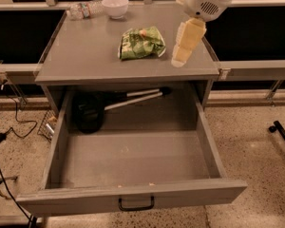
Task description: Place green jalapeno chip bag into top drawer
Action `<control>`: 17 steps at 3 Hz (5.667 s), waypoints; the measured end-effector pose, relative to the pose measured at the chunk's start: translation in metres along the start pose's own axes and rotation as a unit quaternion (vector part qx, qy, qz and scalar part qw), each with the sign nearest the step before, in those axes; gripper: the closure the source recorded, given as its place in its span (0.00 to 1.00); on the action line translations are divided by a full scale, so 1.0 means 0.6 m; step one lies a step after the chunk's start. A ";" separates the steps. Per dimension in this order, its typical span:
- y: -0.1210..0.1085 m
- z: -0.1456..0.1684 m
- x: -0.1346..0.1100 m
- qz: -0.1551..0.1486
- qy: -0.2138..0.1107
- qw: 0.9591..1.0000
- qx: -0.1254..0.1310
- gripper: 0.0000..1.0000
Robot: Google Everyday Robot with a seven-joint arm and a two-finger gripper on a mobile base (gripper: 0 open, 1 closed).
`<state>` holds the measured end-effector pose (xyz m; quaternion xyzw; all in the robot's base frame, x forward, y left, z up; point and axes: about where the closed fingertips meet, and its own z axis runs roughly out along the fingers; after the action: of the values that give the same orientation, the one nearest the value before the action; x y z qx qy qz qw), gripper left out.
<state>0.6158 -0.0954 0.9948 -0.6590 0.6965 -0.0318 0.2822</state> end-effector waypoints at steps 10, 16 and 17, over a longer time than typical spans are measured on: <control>-0.206 0.269 0.013 0.019 -0.115 0.993 0.008 0.00; -0.180 0.346 -0.003 0.040 -0.140 0.988 -0.055 0.41; -0.180 0.346 -0.003 0.040 -0.140 0.988 -0.055 0.64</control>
Offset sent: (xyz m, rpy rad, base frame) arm 0.0785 0.0032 -0.0036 0.1834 -0.0399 0.0850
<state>0.8035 -0.0395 0.8665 -0.6431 0.6767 0.1102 0.3409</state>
